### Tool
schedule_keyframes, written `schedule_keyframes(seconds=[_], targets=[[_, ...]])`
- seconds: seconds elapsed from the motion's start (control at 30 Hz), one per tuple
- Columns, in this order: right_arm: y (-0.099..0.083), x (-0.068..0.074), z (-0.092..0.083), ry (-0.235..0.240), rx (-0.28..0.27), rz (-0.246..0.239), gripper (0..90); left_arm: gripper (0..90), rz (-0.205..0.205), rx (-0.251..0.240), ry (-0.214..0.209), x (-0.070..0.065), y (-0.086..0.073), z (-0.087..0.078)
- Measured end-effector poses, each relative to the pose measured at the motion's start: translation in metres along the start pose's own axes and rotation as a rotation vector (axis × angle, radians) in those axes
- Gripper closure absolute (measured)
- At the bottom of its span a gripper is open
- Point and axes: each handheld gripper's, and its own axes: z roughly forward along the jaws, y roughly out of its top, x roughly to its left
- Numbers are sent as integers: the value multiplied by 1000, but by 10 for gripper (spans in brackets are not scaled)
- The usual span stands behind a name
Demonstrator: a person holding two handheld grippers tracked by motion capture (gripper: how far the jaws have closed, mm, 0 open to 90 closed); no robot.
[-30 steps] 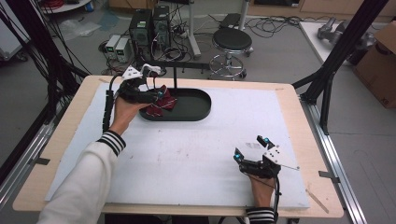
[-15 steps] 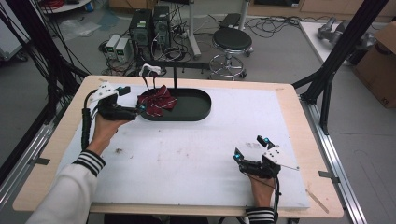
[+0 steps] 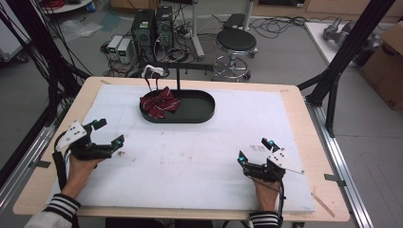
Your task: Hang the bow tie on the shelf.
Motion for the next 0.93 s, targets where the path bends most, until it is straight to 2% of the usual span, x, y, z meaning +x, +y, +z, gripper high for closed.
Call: schedule_keyframes(seconds=[0.1, 0.27, 0.4, 0.6, 0.77, 0.93], targets=[[0, 0, 0, 0, 0, 2, 15, 19, -23, -42, 17, 1, -13, -14], [0, 1, 0, -5, 4, -4, 15, 19, -58, -52, 25, 3, -30, -23], [0, 1, 0, -10, 1, -11, 15, 20, -47, -88, 42, 1, -32, -26], [0, 2, 0, -17, 4, -8, 15, 20, 8, -92, 71, -4, -33, -26], [0, 2, 0, -14, 6, -2, 15, 19, -2, -94, 76, -5, -33, -26], [0, 0, -1, -8, -2, 7, 15, 19, 20, -82, 86, -7, -33, -25]])
